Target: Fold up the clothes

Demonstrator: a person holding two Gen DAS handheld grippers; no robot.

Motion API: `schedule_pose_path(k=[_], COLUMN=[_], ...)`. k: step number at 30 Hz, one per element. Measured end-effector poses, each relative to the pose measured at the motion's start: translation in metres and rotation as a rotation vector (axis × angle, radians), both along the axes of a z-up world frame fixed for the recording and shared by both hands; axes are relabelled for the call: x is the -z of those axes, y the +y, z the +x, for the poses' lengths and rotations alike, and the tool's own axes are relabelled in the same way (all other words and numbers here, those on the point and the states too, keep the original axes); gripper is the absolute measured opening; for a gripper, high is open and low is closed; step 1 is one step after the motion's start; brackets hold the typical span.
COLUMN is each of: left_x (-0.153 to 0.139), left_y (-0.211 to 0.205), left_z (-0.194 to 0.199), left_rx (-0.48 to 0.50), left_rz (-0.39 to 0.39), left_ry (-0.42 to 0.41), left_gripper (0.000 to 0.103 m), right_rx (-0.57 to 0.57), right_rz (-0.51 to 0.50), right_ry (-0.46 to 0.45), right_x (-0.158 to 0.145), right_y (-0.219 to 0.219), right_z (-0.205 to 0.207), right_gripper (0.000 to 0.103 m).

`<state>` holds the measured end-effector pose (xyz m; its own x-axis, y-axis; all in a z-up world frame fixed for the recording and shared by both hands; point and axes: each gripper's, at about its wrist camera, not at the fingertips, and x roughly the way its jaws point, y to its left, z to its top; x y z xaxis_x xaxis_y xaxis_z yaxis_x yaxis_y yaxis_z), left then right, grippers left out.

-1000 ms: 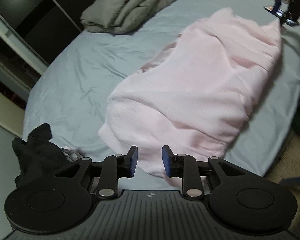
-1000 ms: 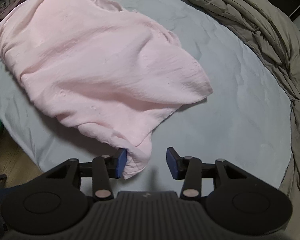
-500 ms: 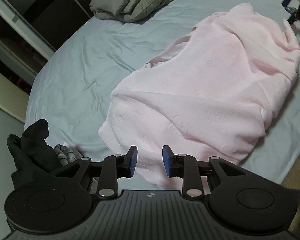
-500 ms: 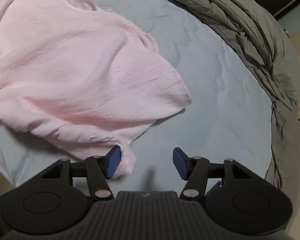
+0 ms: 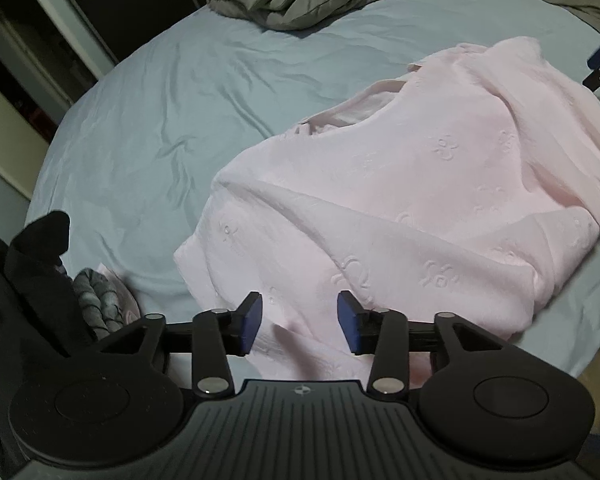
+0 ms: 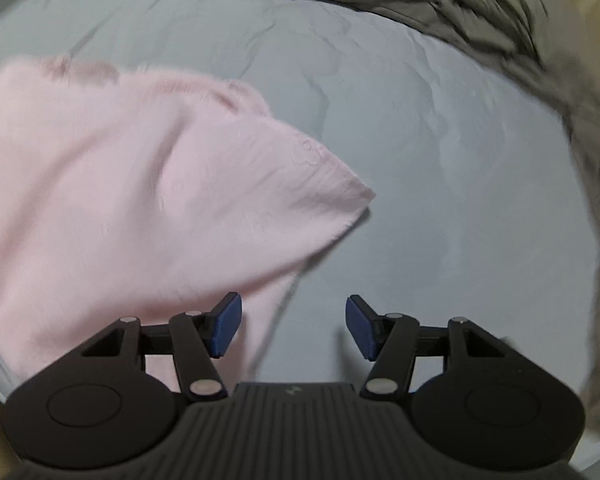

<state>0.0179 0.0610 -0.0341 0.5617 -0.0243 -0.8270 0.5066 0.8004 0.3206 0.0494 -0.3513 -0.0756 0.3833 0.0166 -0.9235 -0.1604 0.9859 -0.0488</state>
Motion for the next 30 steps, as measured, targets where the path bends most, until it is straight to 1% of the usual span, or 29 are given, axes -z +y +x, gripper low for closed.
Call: schedule_pose_path(k=[3,6,8,9,10,12,15,17,19,24,25,26,28,29,30], left_x=[0.001,0.002,0.001,0.001,0.001,0.0,0.0,0.0,0.001,0.002,0.001,0.001,0.001,0.0,0.0], left_y=[0.004,0.007,0.008,0.008,0.007,0.006,0.004,0.002,0.001,0.0,0.001,0.001,0.002,0.003,0.004], left_z=[0.005,0.01,0.012,0.013,0.014,0.015,0.015,0.015,0.015,0.015,0.015,0.015,0.013,0.013,0.012], left_rx=[-0.034,-0.066,-0.077,-0.081,-0.081,-0.081,-0.073,-0.065,-0.06,-0.059,-0.06,-0.06,-0.058,-0.059,-0.059], left_rz=[-0.013,-0.03,-0.039,-0.043,-0.047,-0.056,-0.054,-0.049,-0.046,-0.045,-0.045,-0.043,-0.038,-0.039,-0.04], left_ry=[0.013,0.025,0.026,0.025,0.026,0.027,0.025,0.024,0.026,0.026,0.025,0.024,0.018,0.015,0.012], left_gripper=[0.04,0.04,0.04,0.04,0.04,0.04,0.04,0.04,0.04,0.04,0.04,0.04,0.04,0.04,0.04], right_rx=[0.123,0.242,0.309,0.342,0.361,0.4,0.416,0.421,0.411,0.39,0.385,0.379,0.367,0.36,0.353], right_rz=[0.158,0.314,0.382,0.415,0.437,0.479,0.512,0.505,0.478,0.492,0.474,0.455,0.432,0.427,0.422], right_ry=[0.005,0.034,0.051,0.059,0.064,0.075,0.105,0.104,0.088,0.087,0.085,0.083,0.078,0.075,0.073], right_x=[0.001,0.011,0.019,0.024,0.028,0.035,0.044,0.048,0.049,0.047,0.046,0.045,0.043,0.041,0.04], right_y=[-0.013,-0.028,-0.033,-0.035,-0.036,-0.036,-0.025,-0.015,-0.002,0.025,0.031,0.037,0.047,0.05,0.054], right_z=[0.006,0.011,0.013,0.014,0.015,0.016,0.018,0.019,0.02,0.028,0.029,0.03,0.033,0.033,0.034], right_gripper=[0.061,0.062,0.063,0.065,0.07,0.073,0.073,0.075,0.075,0.074,0.068,0.064,0.043,0.038,0.029])
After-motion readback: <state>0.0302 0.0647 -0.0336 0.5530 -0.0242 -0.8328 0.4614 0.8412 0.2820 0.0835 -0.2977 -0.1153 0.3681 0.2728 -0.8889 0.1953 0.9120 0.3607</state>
